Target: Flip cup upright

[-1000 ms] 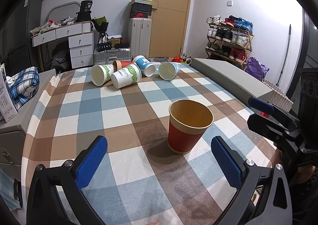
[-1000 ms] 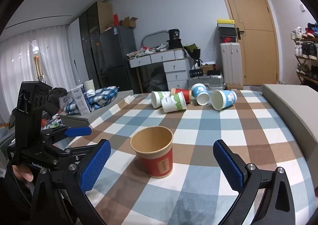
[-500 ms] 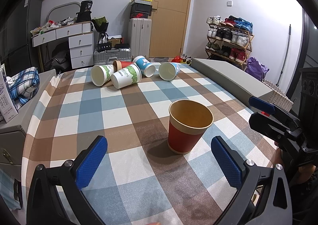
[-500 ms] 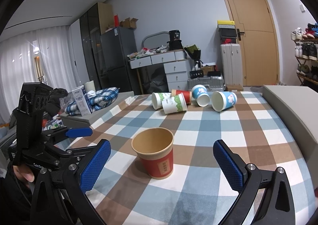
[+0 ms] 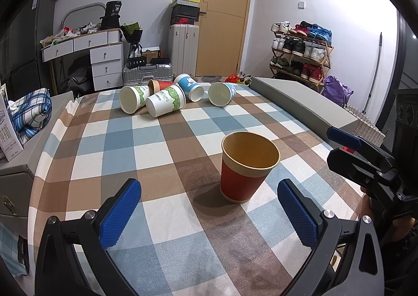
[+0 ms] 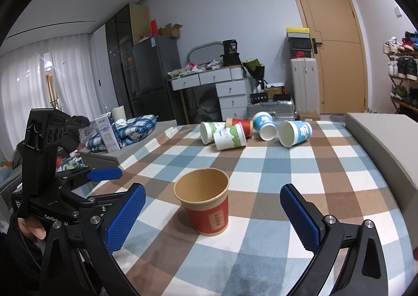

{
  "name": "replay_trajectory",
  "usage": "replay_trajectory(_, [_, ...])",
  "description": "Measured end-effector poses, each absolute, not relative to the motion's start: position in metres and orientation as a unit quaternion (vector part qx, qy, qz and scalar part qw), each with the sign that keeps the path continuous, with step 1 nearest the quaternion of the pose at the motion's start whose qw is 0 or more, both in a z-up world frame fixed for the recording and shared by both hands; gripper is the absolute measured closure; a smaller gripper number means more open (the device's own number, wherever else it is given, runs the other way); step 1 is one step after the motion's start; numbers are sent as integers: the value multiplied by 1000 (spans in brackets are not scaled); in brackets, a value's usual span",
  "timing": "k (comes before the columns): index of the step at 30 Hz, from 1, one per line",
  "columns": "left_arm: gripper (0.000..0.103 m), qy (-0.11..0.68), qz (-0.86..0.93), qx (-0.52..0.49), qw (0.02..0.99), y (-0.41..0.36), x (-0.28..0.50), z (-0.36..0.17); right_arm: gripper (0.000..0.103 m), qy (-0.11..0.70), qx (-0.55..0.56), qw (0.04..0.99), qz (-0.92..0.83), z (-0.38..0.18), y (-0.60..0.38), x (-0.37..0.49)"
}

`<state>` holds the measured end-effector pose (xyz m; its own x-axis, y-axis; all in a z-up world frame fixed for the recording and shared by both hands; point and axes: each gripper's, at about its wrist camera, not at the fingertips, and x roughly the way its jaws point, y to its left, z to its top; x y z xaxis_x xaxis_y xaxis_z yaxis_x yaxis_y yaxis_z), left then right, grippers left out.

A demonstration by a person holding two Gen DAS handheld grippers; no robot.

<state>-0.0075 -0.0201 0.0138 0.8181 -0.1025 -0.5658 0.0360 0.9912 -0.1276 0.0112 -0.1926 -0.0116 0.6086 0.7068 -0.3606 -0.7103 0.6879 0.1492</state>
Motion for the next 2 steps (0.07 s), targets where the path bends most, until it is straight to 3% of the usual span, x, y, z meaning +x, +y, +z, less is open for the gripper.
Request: replay_trajectory(2, [1,299,-37,-56,952,-21,-8,15,0,199,-5,897,395,-12,-193,11])
